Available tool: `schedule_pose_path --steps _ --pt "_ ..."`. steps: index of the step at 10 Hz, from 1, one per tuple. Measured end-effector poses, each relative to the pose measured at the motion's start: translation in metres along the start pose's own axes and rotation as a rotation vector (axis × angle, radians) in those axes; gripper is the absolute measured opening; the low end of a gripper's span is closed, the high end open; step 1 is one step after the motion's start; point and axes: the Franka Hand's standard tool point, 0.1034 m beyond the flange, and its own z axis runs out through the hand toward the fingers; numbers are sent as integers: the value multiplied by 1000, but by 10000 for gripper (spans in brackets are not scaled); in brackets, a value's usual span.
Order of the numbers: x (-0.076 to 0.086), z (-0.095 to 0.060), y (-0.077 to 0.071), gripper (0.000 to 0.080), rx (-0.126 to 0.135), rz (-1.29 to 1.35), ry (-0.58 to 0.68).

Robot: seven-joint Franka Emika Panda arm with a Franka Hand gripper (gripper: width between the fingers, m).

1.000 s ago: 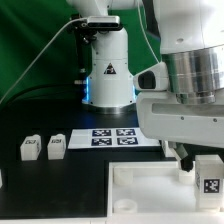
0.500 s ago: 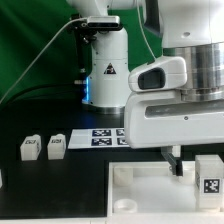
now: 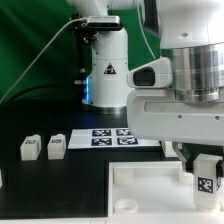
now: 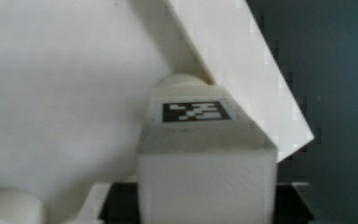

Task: Assemble one leg

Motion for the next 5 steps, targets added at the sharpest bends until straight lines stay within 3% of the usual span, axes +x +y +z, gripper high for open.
schedule_pose_path --steps 1,3,5 --pt "0 0 1 291 -13 215 4" --pt "-1 2 5 291 10 711 6" --pt "-3 2 5 291 22 936 -4"
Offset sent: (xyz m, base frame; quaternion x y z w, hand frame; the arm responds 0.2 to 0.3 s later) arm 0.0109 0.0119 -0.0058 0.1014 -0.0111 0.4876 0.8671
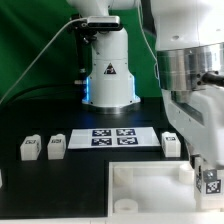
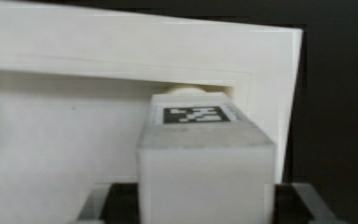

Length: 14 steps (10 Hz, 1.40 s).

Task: Assemble one leg

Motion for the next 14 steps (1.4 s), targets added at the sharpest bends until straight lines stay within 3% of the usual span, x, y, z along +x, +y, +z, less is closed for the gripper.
schedule_pose_path --steps 3,6,9,12,14 --pt "-1 1 0 292 -1 -69 -1" --pt "-4 1 -4 611 4 -513 3" --pt "-4 1 -4 647 -1 -855 12" --pt "-14 1 -3 649 -35 -1367 48" --pt "-13 1 -3 649 -32 -1320 46"
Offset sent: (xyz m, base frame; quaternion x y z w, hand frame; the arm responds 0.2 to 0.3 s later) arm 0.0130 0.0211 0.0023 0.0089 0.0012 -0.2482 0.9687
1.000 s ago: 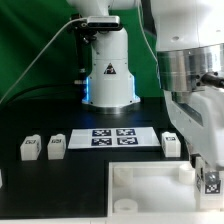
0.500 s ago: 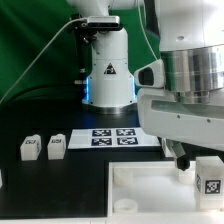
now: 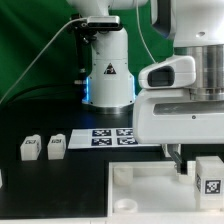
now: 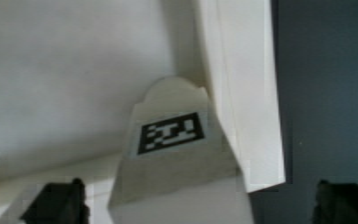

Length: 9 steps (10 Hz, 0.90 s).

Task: Assemble one leg

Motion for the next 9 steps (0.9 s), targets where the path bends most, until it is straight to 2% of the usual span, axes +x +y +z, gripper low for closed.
schedule_pose_path --steps 2,3,4,6,7,9 --pt "0 0 0 382 0 -6 0" --pt "0 0 1 382 2 103 -1" --pt "0 0 2 301 1 218 -1" --pt "2 1 5 301 3 536 -6" --pt "1 1 5 300 -5 723 -15" --pt "-1 2 5 299 10 1103 -47"
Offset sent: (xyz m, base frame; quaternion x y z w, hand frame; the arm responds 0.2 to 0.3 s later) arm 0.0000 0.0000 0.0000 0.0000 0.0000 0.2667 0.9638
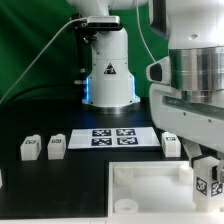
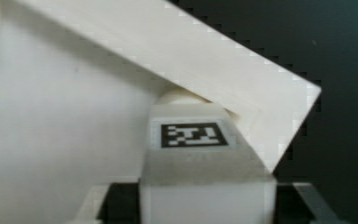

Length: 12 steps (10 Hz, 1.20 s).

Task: Assemble one leg

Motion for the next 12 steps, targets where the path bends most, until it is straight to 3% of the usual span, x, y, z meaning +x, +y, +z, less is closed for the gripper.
schedule_pose_path --steps 2,4,5,6,7,8,12 --pt "-1 0 0 297 19 284 -22" --pt "-3 0 0 297 20 264 -22" --pt "-5 1 0 359 20 198 -19" --pt "-12 2 0 359 21 59 -11" --pt "-16 2 -2 546 25 -115 -9" --pt "-14 2 -2 617 26 -250 -6" --pt "-10 2 -1 648 17 -685 6"
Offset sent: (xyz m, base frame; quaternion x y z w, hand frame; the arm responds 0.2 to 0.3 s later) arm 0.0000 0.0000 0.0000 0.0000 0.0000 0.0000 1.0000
